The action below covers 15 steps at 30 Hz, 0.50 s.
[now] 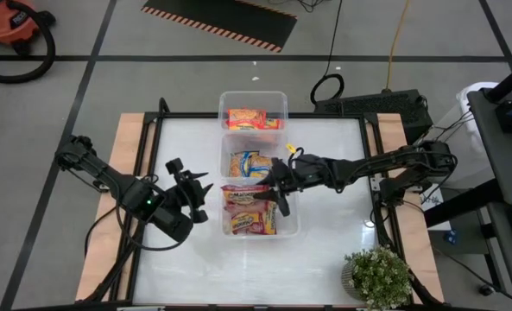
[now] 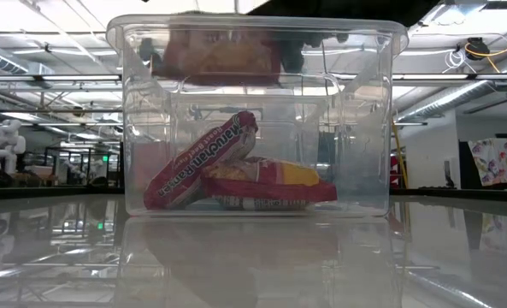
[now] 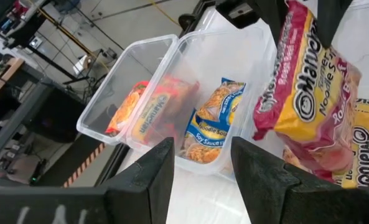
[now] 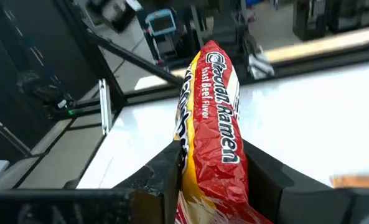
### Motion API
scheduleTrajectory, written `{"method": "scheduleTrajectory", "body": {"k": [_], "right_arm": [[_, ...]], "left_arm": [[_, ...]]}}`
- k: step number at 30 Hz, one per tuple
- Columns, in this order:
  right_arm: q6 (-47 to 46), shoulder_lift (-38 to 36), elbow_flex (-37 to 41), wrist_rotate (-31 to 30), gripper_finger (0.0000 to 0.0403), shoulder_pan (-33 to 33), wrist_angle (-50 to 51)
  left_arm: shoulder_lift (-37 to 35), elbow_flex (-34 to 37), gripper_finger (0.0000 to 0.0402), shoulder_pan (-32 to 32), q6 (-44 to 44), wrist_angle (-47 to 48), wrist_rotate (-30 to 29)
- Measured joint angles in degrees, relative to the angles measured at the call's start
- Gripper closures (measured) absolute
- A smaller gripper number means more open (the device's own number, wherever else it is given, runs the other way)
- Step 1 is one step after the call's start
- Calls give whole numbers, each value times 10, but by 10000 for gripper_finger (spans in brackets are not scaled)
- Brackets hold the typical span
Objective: Sort Maruchan noodles
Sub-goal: Put the red noodle pack into the bottom transparent bin
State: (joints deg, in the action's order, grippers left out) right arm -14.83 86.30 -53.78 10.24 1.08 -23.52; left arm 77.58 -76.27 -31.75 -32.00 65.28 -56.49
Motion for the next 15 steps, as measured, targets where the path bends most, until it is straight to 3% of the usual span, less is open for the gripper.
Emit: {"method": "scheduleTrajectory", "body": {"k": [15], "right_arm": [[-41, 0, 0, 0, 279, 0, 122]], "left_arm": [[0, 0, 236, 0, -3, 0, 11]]}}
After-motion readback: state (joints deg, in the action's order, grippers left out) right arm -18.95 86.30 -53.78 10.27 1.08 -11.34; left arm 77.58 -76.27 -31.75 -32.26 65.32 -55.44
